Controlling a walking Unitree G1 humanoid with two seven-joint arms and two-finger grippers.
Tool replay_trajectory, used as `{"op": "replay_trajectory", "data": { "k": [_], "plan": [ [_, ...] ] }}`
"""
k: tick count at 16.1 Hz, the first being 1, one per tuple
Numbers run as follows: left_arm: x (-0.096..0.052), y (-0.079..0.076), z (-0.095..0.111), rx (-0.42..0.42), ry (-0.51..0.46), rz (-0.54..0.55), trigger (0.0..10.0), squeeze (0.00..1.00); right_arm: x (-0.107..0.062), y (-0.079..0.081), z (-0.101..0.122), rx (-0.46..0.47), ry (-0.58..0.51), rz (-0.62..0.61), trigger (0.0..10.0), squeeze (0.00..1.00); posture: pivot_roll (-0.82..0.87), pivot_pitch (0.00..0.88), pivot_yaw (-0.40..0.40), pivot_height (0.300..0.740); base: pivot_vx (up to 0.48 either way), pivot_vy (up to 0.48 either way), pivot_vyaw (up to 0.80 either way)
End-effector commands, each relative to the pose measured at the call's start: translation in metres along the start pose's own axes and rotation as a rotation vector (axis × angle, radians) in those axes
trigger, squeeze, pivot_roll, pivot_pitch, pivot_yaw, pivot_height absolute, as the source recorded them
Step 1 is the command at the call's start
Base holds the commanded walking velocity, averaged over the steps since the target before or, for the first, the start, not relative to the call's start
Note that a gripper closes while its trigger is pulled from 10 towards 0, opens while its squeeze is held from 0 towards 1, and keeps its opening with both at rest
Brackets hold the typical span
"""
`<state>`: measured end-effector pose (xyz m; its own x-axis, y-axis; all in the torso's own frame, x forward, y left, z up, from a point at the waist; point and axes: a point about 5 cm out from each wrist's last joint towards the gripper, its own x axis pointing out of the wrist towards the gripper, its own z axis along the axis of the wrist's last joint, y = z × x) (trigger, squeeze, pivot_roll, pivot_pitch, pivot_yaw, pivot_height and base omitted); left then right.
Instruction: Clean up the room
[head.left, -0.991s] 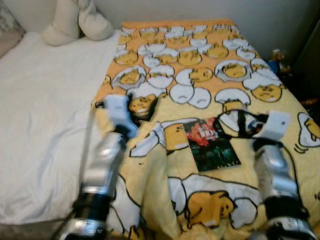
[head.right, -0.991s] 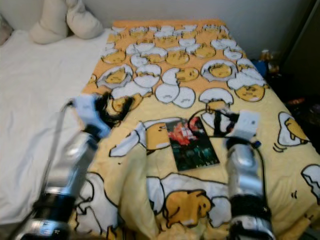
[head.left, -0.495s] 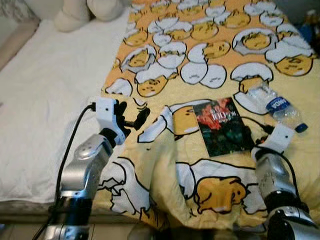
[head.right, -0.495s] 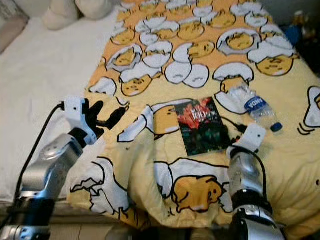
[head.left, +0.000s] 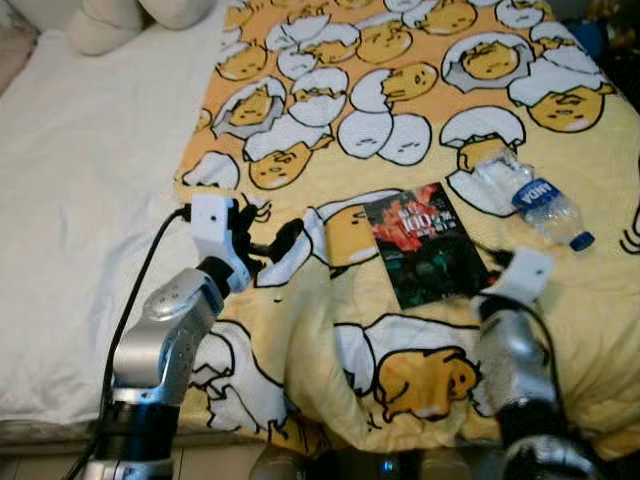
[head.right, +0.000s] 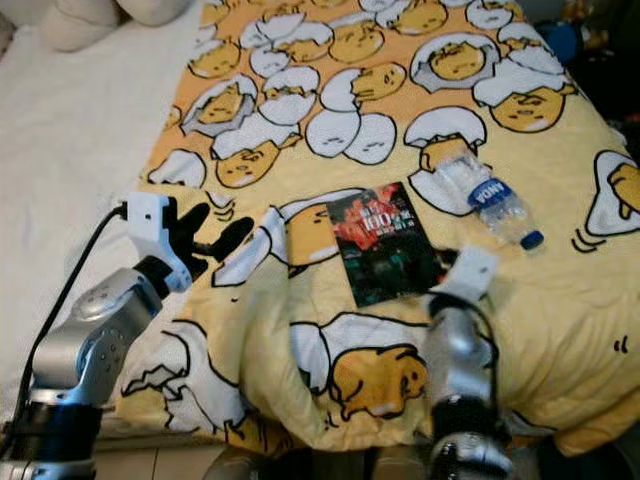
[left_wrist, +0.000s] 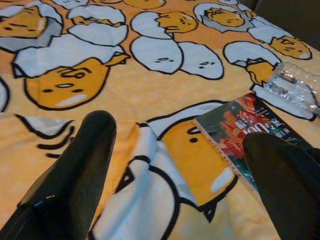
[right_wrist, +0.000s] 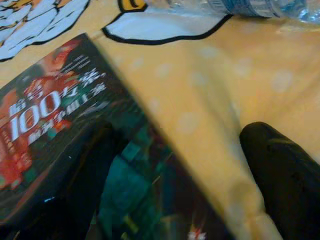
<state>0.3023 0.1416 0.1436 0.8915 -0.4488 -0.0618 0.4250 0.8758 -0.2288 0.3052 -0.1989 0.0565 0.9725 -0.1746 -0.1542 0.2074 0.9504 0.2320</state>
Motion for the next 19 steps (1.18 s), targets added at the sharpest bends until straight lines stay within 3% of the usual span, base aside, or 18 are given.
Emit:
{"op": "replay_trajectory", "data": {
  "k": [1, 4, 8, 9, 10, 12, 17, 19],
  "plan": [
    [-0.004, 0.002, -0.002, 0.001, 0.012, 0.016, 10.0, 0.00, -0.010, 0.020, -0.022, -0.002, 0.096, 0.059, 10.0, 0.00, 0.05, 0.209, 0.212, 0.727, 0.000, 0.000, 0.00],
    [-0.003, -0.001, -0.004, -0.012, 0.013, 0.010, 10.0, 0.00, -0.025, 0.032, -0.025, -0.030, 0.089, 0.106, 10.0, 0.00, 0.04, 0.205, 0.205, 0.727, 0.000, 0.000, 0.00],
    [0.001, -0.006, -0.008, -0.035, 0.023, 0.002, 10.0, 0.00, -0.031, 0.032, -0.045, 0.048, 0.253, 0.187, 10.0, 0.00, 0.02, 0.199, 0.207, 0.727, 0.000, 0.000, 0.00],
    [0.002, -0.006, -0.009, -0.040, 0.024, 0.003, 10.0, 0.00, -0.027, 0.030, -0.041, 0.059, 0.245, 0.183, 0.6, 0.00, 0.02, 0.196, 0.206, 0.727, 0.000, 0.000, 0.00],
    [0.003, -0.005, -0.008, -0.042, 0.023, 0.003, 10.0, 0.00, -0.024, 0.029, -0.036, 0.055, 0.232, 0.191, 0.0, 0.00, 0.02, 0.193, 0.205, 0.727, 0.000, 0.000, 0.00],
    [0.004, -0.004, -0.009, -0.043, 0.025, 0.007, 10.0, 0.00, -0.020, 0.032, -0.028, 0.067, 0.212, 0.208, 0.0, 0.00, 0.02, 0.190, 0.203, 0.727, 0.000, 0.000, 0.00],
    [0.004, -0.003, -0.009, -0.046, 0.023, 0.014, 10.0, 0.00, -0.026, 0.057, -0.024, 0.294, 0.274, 0.346, 0.0, 0.00, 0.02, 0.188, 0.197, 0.727, 0.000, 0.000, 0.00],
    [0.005, -0.004, -0.010, -0.047, 0.022, 0.013, 10.0, 0.00, -0.025, 0.055, -0.019, 0.178, 0.248, 0.350, 0.0, 0.00, 0.02, 0.185, 0.193, 0.727, 0.000, 0.000, 0.00]
  ]
}}
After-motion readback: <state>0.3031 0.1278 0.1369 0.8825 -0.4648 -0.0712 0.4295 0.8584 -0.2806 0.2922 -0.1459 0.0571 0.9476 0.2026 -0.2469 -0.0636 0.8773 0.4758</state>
